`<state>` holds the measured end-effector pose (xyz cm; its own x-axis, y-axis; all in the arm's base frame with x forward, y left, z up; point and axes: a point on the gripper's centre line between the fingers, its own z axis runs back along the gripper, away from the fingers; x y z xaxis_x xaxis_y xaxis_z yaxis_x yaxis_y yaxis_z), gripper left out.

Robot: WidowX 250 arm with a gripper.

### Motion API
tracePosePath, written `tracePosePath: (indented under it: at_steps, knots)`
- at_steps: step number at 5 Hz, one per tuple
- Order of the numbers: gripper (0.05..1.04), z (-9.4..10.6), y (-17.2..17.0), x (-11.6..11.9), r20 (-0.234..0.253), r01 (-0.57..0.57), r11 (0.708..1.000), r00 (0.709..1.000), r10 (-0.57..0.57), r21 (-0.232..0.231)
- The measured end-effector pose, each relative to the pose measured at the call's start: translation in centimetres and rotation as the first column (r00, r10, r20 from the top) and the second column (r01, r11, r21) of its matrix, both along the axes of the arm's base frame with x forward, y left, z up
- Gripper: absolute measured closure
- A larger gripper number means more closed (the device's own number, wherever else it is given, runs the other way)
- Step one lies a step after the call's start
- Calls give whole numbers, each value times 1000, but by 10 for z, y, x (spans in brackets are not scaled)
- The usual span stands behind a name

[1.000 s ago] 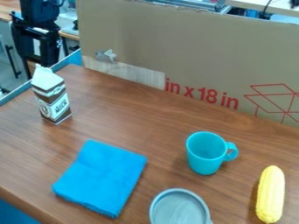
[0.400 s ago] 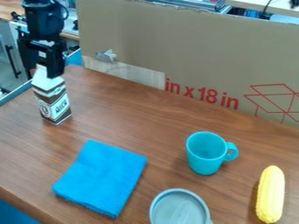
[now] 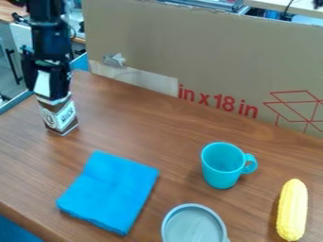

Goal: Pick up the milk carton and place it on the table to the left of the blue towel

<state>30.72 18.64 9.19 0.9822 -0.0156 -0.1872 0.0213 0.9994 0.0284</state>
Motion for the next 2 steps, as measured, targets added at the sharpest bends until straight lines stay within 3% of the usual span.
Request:
tracePosePath:
  at_steps: [1, 2]
  knots:
    - [233, 0, 21, 0, 4, -28, 1000, 1000, 28, 7]
    - [233, 0, 25, -1, 20, -40, 999, 999, 40, -11]
